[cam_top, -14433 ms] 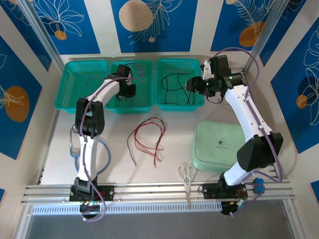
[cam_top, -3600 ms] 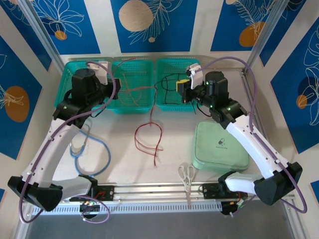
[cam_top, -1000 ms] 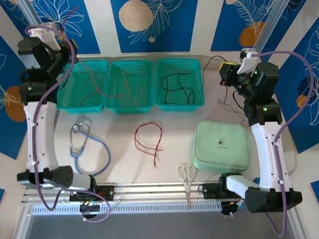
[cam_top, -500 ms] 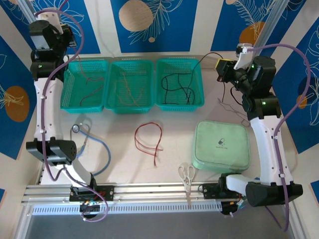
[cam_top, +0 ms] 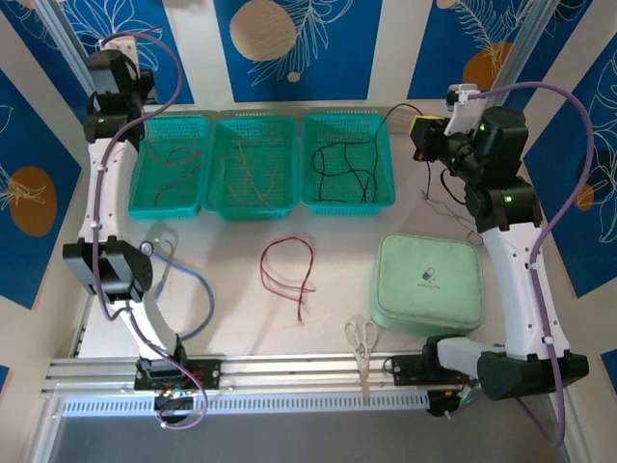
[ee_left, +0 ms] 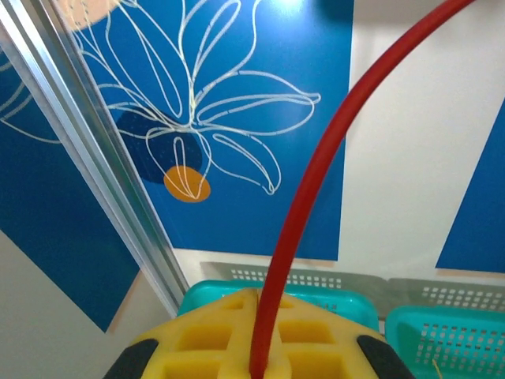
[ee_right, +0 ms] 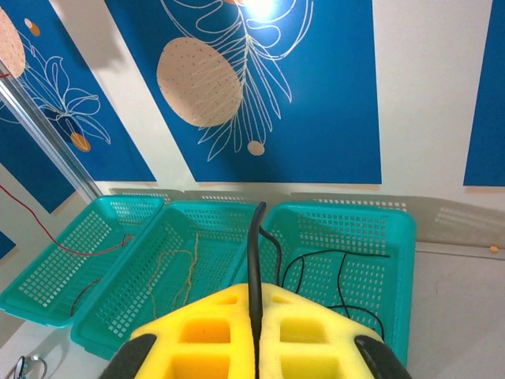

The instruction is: Untangle the cables

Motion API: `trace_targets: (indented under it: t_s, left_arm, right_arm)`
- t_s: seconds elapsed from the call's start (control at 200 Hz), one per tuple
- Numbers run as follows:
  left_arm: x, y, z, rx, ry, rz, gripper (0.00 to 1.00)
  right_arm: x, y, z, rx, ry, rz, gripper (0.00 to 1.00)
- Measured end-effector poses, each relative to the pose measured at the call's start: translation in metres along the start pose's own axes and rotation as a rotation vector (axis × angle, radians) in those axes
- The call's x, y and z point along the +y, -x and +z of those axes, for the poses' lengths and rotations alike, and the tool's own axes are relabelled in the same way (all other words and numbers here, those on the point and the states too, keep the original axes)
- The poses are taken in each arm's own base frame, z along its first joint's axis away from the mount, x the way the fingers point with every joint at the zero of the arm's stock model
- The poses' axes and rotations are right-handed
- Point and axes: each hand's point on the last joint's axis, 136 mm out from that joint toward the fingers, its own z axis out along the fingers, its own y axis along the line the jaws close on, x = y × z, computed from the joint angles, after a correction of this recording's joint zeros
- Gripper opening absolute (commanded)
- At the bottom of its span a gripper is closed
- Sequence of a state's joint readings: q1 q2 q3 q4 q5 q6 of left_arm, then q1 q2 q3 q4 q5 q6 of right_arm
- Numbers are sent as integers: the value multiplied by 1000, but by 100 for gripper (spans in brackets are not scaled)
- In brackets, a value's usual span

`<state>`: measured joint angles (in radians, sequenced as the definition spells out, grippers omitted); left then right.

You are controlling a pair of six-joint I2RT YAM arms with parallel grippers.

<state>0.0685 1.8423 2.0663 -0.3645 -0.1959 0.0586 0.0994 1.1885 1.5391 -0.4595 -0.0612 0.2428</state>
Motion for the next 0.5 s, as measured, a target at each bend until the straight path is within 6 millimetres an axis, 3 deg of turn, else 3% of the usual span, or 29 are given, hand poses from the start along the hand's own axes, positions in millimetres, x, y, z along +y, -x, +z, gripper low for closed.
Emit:
trace_targets:
  t_s: [0.105, 0.34, 0.5]
  left_arm:
    - [-11, -37, 16, 69, -11, 14, 0]
    - [-24, -168, 69, 337, 14, 68, 0]
    - [-25, -229, 92, 481, 32, 38, 0]
  right_arm:
    - [2, -1, 0, 1, 4, -1, 0]
    - [6, -4, 1, 13, 13, -8, 0]
    - [9, -5, 0, 23, 18, -7, 0]
